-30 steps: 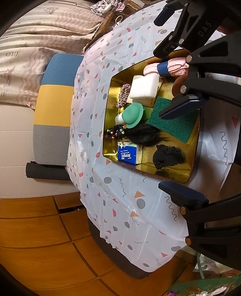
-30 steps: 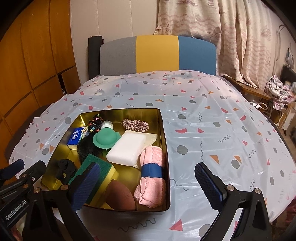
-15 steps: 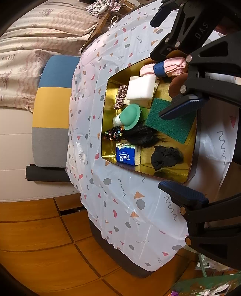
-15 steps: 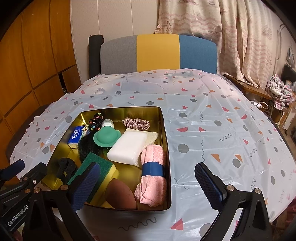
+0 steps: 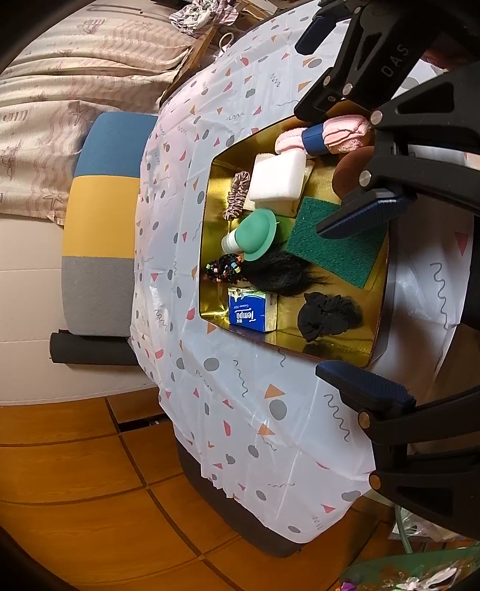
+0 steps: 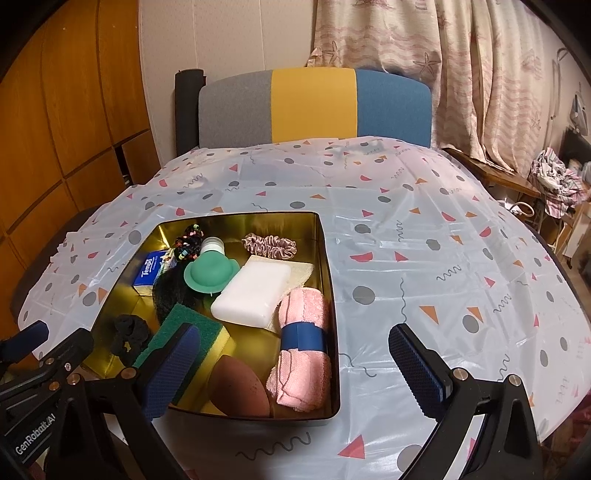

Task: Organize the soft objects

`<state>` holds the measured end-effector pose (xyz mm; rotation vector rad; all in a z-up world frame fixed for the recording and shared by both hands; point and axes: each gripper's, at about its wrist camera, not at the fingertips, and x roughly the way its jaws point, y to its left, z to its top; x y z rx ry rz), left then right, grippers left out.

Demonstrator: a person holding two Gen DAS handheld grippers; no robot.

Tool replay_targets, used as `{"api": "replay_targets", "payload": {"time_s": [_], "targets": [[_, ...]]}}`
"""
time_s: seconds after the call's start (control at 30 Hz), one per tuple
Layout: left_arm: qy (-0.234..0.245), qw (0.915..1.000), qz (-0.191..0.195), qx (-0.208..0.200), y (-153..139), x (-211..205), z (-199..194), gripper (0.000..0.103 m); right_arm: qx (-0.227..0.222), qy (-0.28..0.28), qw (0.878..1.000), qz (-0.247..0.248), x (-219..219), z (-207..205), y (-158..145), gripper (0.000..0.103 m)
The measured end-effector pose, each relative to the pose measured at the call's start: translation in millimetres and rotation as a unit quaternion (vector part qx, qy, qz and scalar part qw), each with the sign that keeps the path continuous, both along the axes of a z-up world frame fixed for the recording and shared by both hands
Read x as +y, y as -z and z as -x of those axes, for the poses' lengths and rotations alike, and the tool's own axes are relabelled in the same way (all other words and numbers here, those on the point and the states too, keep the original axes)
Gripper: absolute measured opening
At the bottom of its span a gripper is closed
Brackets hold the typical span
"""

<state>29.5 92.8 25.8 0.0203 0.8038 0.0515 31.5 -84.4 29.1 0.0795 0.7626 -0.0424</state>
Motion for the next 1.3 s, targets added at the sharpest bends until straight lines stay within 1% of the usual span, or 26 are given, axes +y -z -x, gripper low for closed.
{"api": "replay_targets", "payload": {"time_s": [0.9, 1.07, 1.3], "targets": [[0.012, 0.9999, 0.001, 0.004, 1.3, -4.2, 0.4, 0.069, 0.002, 0.0, 1.0, 0.0, -0.4, 0.1, 1.9, 0.103], [0.015, 0.9999, -0.005, 0.005, 2.8, -5.3, -0.2, 0.064, 0.001, 0.001, 1.0, 0.0, -0.5, 0.1, 2.0, 0.103], [0.017, 0.9998, -0.007, -0.001, 3.1, -6.1, 0.7, 0.064, 0.004, 0.002, 1.0, -0.003, -1.0, -0.3, 4.6, 0.103]]}}
